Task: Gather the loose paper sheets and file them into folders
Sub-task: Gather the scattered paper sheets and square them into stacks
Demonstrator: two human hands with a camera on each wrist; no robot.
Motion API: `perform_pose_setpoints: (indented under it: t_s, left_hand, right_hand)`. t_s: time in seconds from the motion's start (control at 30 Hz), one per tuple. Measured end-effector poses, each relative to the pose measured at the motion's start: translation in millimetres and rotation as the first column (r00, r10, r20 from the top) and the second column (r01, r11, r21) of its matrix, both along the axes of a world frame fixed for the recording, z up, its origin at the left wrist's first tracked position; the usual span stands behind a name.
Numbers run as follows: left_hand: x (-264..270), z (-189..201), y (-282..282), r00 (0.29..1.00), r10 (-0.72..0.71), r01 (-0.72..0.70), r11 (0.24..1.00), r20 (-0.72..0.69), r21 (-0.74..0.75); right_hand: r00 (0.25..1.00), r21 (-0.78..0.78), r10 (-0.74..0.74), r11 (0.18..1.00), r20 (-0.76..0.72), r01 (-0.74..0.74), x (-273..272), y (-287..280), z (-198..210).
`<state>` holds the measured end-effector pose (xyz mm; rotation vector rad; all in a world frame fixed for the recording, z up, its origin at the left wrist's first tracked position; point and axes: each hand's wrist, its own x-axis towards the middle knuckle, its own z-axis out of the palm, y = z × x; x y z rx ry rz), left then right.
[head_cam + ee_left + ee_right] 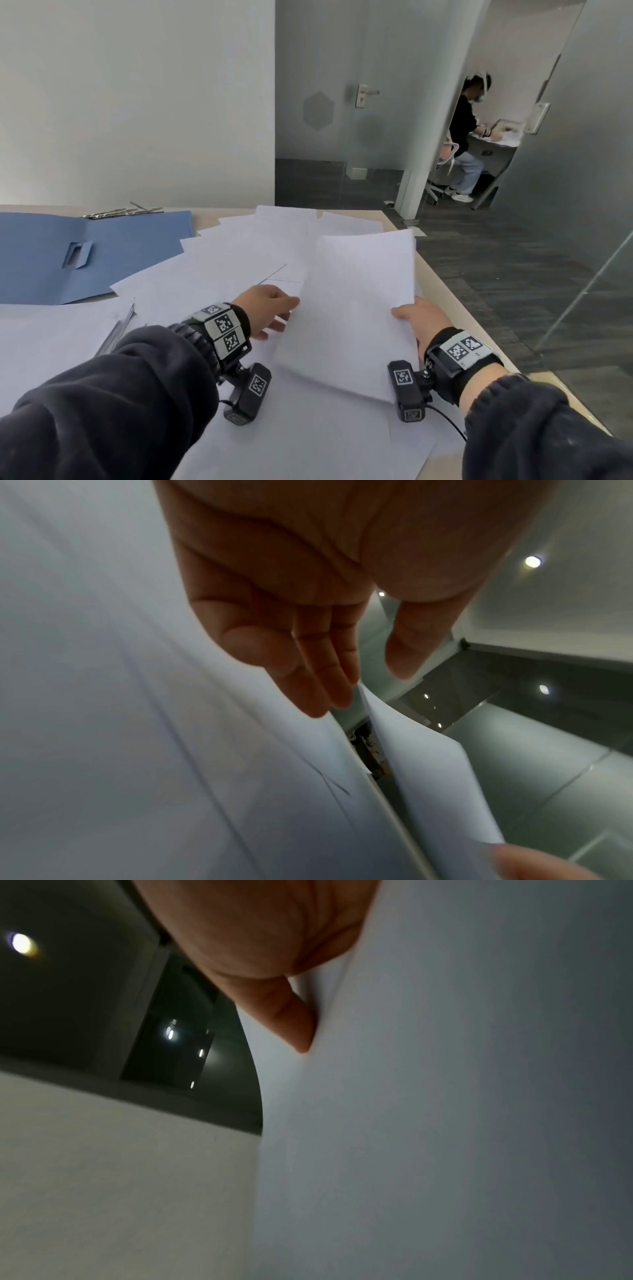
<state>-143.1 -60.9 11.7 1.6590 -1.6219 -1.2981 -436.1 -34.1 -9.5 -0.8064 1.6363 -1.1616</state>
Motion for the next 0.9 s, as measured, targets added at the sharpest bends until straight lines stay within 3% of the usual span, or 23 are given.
perform_pose_setpoints:
  t_s: [0.07,0.13,0.23,0.33,0.57,0.73,0.9]
  left_hand:
    - [11.0,5.6,-14.7,0.962,0.005,0.034,0.99,0.272,-0.14]
    - [22.6,10.5,-29.3,0.827,0.011,0.134,0.967,0.563,-0.217]
    - [39.0,13.3,-52.6,0.632,0.012,0.196,0.965,0.775,-0.175]
    - [49.6,8.8,-76.4,0.534,-0.006,0.159,0.983,0.845,-0.093]
    - [59.6,-5.4,-104.9,0.38,-0.096,0.127,0.991,0.92,0.05]
    - [53.0,-1.5,-105.2,0.267,-0.082,0.291,0.957,0.96,0.0]
    - [41.6,15.1,-112.0,0.251,0.024,0.356,0.927,0.968,-0.115]
  right_hand:
    - [0.987,-0.016,-0.138,0.99,0.078,0.14,-10.1,-6.6,-4.0]
    - [0.973,-0.055,-0.192,0.978,0.126,0.2,-21.1,-17.2,-16.9]
    - [0.974,-0.083,-0.195,0.975,0.114,0.205,-16.4,-21.3,-19.2]
    - [0.988,-0.091,-0.156,0.984,0.01,0.156,-5.4,-19.8,-10.8]
    - [0.981,-0.092,-0.059,0.995,-0.185,0.043,-8.6,-24.8,-17.4]
    - [0.959,-0.11,-0.027,0.994,-0.282,-0.004,-11.5,-21.1,-17.8]
    - [0.949,-0.086,0.01,0.996,-0.314,-0.039,-14.7,-19.1,-18.3]
